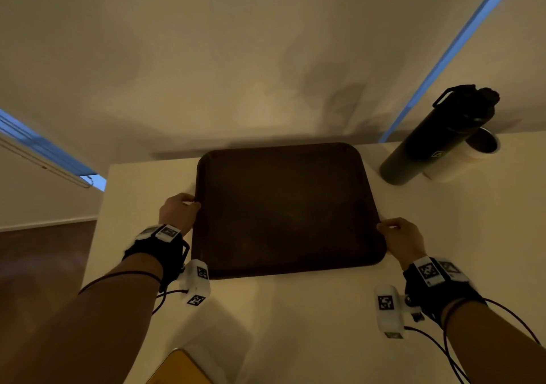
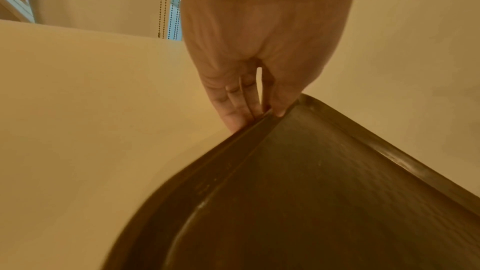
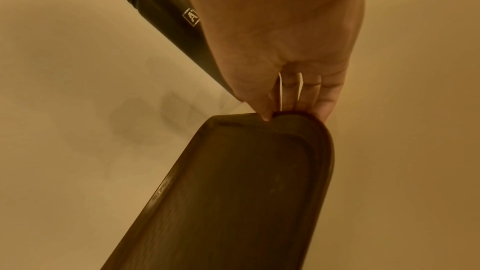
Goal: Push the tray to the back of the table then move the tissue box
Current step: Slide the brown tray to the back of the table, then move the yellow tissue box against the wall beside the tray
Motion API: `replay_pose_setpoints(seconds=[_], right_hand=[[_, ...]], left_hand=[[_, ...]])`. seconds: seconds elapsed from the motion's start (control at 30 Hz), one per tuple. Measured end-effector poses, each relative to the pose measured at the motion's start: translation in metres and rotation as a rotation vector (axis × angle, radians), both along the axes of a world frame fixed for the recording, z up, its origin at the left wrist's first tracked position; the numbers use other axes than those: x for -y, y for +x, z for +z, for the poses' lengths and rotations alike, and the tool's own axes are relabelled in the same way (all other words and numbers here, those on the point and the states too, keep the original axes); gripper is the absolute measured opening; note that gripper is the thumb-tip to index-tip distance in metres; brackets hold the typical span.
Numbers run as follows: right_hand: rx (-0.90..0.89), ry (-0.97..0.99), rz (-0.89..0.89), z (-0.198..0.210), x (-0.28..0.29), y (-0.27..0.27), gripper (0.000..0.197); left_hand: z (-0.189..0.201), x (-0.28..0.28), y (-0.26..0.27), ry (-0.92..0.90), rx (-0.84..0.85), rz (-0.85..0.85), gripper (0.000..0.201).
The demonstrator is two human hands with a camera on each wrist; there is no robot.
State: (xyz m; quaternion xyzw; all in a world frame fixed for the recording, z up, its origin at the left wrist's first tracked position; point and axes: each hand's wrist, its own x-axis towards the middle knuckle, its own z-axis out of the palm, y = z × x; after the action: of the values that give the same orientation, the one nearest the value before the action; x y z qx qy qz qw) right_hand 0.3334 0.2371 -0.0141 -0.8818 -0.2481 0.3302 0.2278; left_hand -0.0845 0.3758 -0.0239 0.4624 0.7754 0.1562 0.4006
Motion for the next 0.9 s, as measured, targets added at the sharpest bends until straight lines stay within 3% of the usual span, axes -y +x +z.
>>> replay_pose_setpoints(seconds=[0.13, 0.27, 0.43, 0.53, 0.73, 0.9], right_hand=[[0.098, 0.134, -0.037, 0.018, 0.006, -0.016, 0.04], [0.195, 0.315, 0.046, 0.042, 0.013, -0.049, 0.035], [-0.047, 0.24, 0.307, 0.06, 0.042, -0.12, 0.019], [-0.177, 0.183, 0.453, 0.054, 0.065, -0.171, 0.011], [-0.347, 0.152, 0.642, 0.05, 0.102, -0.253, 0.026], [-0.399, 0.058, 0.712, 0.051, 0.14, -0.272, 0.048]], left_hand=[[0.013, 0.019, -0.001, 0.048, 0.007, 0.036, 0.04], [0.029, 0.049, -0.021, 0.088, 0.053, 0.04, 0.033], [0.054, 0.093, -0.056, 0.064, 0.224, 0.025, 0.009], [0.066, 0.122, -0.08, 0.06, 0.277, 0.057, 0.008], [0.08, 0.196, -0.12, -0.016, 0.244, 0.091, 0.025], [0.075, 0.265, -0.126, -0.178, 0.172, 0.051, 0.045]])
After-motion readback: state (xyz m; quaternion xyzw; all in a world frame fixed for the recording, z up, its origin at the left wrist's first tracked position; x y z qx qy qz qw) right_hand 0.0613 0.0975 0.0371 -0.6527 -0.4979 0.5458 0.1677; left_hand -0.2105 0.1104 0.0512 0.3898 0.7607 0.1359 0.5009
